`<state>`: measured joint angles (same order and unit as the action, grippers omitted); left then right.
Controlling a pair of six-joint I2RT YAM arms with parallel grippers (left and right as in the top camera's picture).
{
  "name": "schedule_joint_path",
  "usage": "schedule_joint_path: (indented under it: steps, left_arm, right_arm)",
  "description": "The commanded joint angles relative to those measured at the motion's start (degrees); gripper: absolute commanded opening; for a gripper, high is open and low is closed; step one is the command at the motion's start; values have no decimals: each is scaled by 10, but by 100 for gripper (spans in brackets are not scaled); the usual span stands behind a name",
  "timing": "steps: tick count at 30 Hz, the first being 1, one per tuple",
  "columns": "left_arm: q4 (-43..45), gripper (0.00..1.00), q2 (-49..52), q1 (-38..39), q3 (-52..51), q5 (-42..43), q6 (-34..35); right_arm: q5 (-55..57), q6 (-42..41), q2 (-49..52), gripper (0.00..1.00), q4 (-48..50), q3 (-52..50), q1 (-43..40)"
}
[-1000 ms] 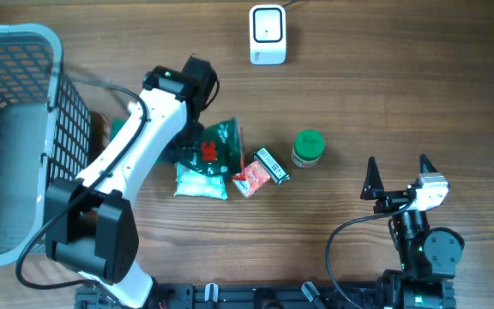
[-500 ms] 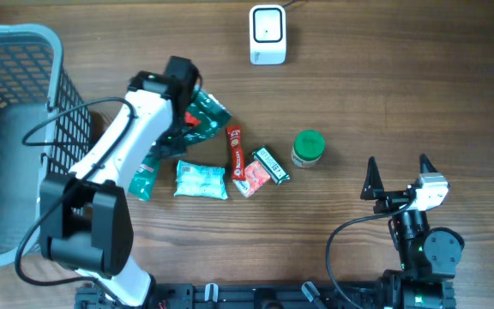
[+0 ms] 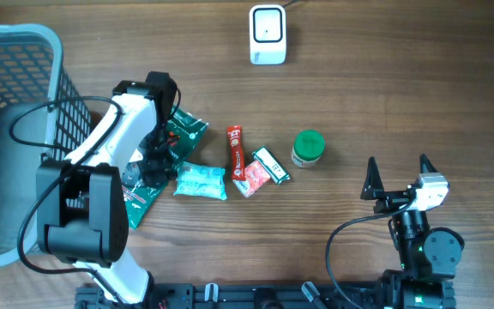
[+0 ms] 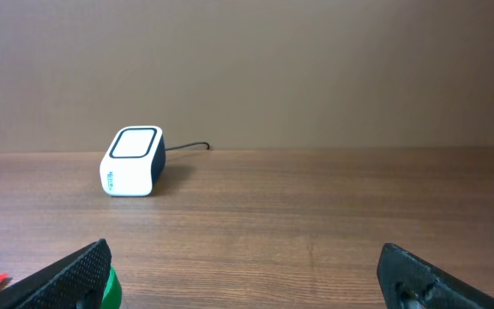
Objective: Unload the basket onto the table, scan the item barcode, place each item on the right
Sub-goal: 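Carry the glove bag toward the scanner and drop it on the table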
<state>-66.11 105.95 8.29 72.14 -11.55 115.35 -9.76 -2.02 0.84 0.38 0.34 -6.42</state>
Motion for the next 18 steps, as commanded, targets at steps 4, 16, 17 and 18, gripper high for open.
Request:
schedule_joint_path:
  steps: [4,16,17,18]
  left_arm:
    - [43,100,-64,-2,13,38,-149]
    - [215,100,-325,55,53,-116,-549]
    - [238,100,-347,67,53,-130,-583]
    - [266,100,-374,83,53,-152,-624]
  right_arm:
    - [10,5,-2,100,2,0,2]
    - [10,5,-2,100,2,0,2]
    - [10,5,-2,100,2,0,2]
    - [10,5,-2,100,2,0,2]
